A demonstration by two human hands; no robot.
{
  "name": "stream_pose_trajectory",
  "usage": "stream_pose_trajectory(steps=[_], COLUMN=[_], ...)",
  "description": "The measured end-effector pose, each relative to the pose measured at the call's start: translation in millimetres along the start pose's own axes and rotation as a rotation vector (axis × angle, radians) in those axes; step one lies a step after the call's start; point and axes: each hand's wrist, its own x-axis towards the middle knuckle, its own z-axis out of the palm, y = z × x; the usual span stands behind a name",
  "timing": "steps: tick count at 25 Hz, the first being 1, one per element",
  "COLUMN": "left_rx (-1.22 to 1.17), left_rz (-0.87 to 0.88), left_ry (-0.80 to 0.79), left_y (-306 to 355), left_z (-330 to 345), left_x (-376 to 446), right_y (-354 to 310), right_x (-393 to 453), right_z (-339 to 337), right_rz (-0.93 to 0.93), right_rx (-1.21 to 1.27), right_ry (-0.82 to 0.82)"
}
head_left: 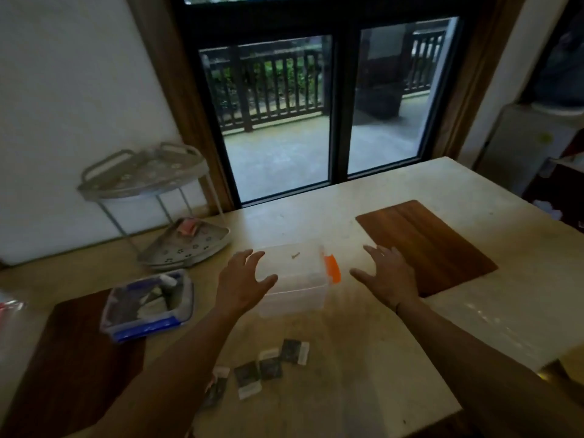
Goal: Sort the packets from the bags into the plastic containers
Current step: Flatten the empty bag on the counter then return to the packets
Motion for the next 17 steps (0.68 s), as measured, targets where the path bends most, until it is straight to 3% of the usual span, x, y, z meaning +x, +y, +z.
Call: stream_pose_trajectory(steps=[8, 17], left_rx=[-0.054, -0.065], left_rz=[-0.198, -0.284], left_ry=[0.031, 0.061], left_y=[-144.9, -267.1], left_z=[-60.1, -104.7], left_x=[-52.9, -105.0], right_y=[-157.2, -289.9], right_x=[-18.5, -49.5], right_z=[50.7, 105.5], right_rz=[-0.165, -0.240], right_rx=[0.015, -0.015], right_ry=[-0.031, -0.098])
